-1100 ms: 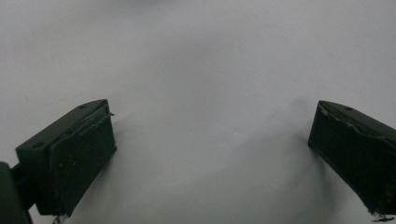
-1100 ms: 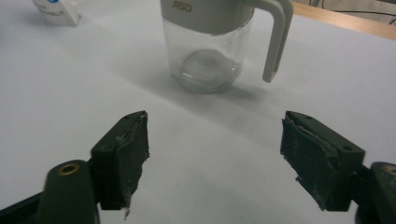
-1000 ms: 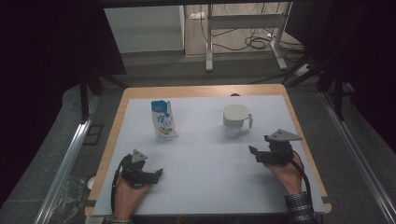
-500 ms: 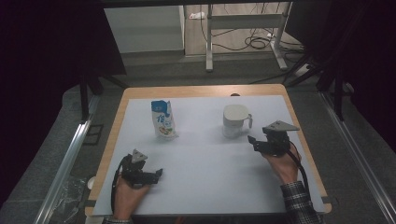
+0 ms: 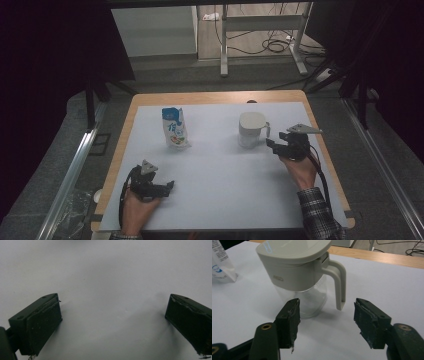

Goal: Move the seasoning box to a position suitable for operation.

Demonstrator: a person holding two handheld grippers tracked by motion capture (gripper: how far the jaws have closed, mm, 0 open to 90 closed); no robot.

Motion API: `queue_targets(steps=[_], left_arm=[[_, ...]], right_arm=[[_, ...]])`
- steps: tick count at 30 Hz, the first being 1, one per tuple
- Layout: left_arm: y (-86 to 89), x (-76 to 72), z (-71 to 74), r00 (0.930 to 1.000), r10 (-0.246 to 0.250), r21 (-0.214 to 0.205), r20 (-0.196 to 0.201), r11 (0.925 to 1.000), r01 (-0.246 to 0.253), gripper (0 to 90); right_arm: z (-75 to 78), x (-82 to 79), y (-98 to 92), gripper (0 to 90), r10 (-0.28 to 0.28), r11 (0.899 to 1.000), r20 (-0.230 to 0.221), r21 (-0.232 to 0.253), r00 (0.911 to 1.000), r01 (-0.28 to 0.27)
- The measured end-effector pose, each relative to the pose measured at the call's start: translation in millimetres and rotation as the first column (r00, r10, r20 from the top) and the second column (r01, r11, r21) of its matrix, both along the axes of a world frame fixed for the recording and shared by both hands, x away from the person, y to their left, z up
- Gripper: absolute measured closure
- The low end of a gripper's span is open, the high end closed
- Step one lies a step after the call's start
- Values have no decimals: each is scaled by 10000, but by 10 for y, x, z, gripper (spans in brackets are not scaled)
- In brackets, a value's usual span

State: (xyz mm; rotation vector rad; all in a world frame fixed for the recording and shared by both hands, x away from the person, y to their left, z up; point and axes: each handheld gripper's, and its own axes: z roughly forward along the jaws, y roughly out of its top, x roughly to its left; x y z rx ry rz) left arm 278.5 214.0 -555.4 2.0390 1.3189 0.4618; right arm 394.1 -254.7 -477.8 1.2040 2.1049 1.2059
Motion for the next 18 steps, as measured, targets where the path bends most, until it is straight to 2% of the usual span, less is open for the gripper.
queue_targets(steps=[8, 10, 13, 18], left_arm=[[0, 0, 0, 10000, 4, -4, 3, 10000, -4, 3], [-1, 0, 0, 10000, 7, -11, 1, 10000, -7, 3], [0, 0, -1, 10000, 0, -9, 9, 10000, 0, 3], [1, 0, -1, 10000, -3, -7, 10, 10000, 3, 3]], right_arm=[[27, 105, 72, 507, -293, 9991, 165, -295, 9994, 298], [10, 140, 102, 528, -345, 9987, 54, -369, 9994, 347], [-13, 181, 164, 561, -616, 9955, 82, -711, 9981, 620], [-32, 251, 222, 585, -934, 9932, 77, -694, 9956, 937]])
